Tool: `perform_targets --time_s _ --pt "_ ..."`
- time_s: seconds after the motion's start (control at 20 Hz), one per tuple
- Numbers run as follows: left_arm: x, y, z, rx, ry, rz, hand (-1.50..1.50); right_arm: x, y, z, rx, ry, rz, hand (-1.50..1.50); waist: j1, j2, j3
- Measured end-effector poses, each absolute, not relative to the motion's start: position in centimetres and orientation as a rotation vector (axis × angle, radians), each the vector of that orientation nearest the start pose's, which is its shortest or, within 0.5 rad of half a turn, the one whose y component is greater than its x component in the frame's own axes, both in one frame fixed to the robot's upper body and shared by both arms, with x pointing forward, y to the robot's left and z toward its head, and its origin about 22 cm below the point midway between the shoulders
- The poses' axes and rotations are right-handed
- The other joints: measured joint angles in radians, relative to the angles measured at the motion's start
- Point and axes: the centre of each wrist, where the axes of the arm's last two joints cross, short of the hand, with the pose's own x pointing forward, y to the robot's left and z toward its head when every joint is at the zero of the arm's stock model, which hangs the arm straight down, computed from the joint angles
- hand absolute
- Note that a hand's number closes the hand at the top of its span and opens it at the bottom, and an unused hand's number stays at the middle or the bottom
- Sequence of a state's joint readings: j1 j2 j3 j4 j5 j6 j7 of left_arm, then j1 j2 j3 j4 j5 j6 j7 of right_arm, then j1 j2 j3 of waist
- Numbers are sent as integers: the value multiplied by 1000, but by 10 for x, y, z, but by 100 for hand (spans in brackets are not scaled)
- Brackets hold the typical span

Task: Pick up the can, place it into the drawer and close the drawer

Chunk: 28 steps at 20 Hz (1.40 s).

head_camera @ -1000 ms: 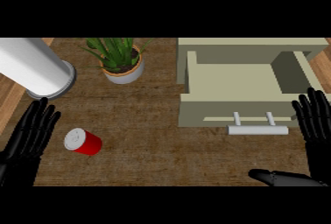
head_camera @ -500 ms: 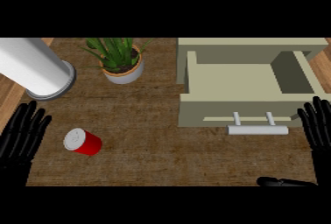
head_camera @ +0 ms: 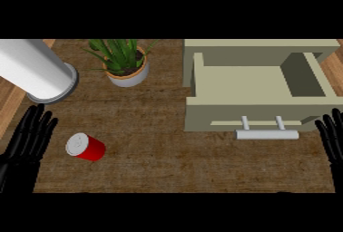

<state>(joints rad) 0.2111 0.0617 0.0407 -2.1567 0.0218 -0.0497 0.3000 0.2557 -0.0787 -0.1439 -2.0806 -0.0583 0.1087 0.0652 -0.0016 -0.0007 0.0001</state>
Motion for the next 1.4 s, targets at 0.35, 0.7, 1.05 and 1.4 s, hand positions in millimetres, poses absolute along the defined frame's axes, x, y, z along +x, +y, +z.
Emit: perform_targets --time_s 0.35,0.7,1.05,1.4 --pt "187 263 76 122 -1643 -19 -150 164 -296 78 -174 -1785 11 -150 0 0 0" --pt "198 272 45 139 -1622 -4 -150 167 -293 75 -173 -1785 5 -150 0 0 0" --pt "198 288 20 174 -1607 6 -150 168 -302 77 -171 -1789 10 -150 0 0 0" --pt "196 311 -9 194 -1590 13 -150 168 -297 72 -175 -1784 9 -150 1 0 0"
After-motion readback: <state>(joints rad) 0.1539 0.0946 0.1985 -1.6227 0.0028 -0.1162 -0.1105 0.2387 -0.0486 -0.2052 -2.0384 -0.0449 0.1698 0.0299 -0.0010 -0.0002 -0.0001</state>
